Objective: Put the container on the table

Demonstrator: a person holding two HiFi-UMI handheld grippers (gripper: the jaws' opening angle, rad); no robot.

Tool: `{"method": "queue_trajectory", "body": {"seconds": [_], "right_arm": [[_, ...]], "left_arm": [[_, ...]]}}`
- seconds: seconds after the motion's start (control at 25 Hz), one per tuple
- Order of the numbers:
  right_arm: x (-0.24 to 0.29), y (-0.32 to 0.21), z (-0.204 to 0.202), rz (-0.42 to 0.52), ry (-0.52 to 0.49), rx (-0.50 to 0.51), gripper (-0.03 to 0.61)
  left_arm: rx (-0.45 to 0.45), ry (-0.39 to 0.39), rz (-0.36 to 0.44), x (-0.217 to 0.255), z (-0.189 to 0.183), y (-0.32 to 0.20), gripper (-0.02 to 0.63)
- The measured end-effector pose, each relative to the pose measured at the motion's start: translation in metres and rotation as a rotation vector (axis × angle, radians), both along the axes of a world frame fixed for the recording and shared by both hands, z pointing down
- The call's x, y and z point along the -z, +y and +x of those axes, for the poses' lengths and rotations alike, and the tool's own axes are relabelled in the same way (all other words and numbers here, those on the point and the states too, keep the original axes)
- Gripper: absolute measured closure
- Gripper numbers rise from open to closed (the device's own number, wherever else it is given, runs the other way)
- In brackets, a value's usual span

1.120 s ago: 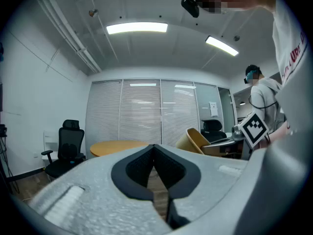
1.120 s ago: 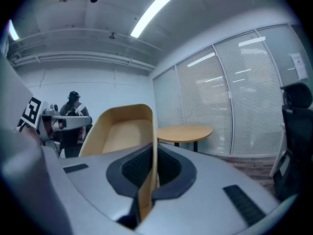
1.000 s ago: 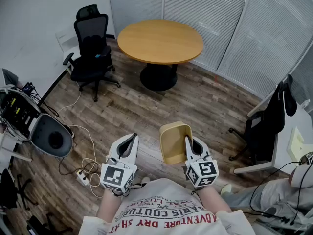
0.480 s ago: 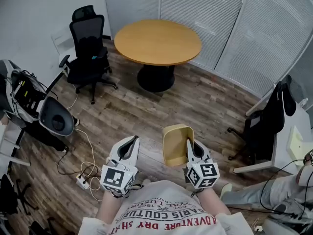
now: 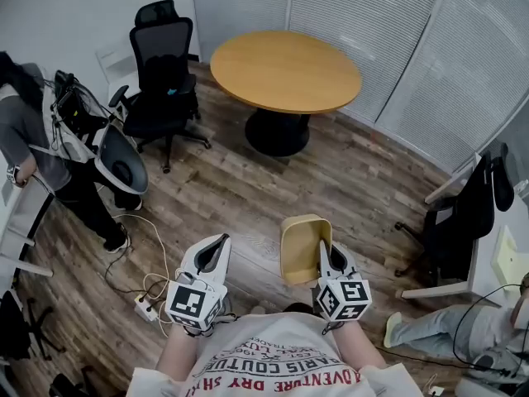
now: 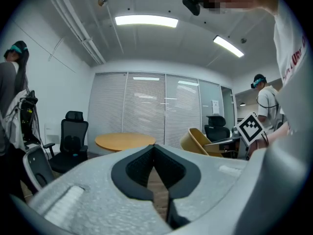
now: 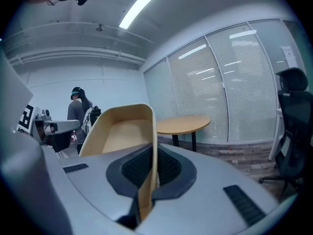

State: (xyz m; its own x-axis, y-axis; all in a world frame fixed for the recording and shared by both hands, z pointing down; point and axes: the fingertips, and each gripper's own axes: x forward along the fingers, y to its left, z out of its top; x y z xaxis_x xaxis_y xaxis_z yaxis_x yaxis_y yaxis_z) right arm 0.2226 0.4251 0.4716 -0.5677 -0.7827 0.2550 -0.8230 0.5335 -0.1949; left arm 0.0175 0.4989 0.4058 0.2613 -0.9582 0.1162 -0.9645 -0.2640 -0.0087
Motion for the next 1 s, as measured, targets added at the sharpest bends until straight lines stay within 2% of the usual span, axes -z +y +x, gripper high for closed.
{"method": "queue_trajectory", "body": {"seconds": [0.16, 0.36, 0.6, 1.0], "right_arm": [[-0.004, -0.008, -0.021, -0.012, 0.024, 0.03, 0.568], [-0.018, -0.035, -0.039, -0.025, 0.033, 0.076, 0.568], [-0.028, -0.097, -0.053, -0.028, 0.033, 0.137, 0.568], [-0.008, -0.265, -0.019, 0.0, 0.034, 0.2, 0.568]], "left_arm": [[0.029, 0.026, -0.006, -0.005, -0.022, -0.005, 0.615], [0.068, 0.021, -0.027, -0.018, -0.036, -0.024, 0.615], [0.168, 0.04, -0.044, -0.028, -0.049, -0.077, 0.615], [0.213, 0.026, -0.018, -0.004, 0.005, -0.235, 0.615]]}}
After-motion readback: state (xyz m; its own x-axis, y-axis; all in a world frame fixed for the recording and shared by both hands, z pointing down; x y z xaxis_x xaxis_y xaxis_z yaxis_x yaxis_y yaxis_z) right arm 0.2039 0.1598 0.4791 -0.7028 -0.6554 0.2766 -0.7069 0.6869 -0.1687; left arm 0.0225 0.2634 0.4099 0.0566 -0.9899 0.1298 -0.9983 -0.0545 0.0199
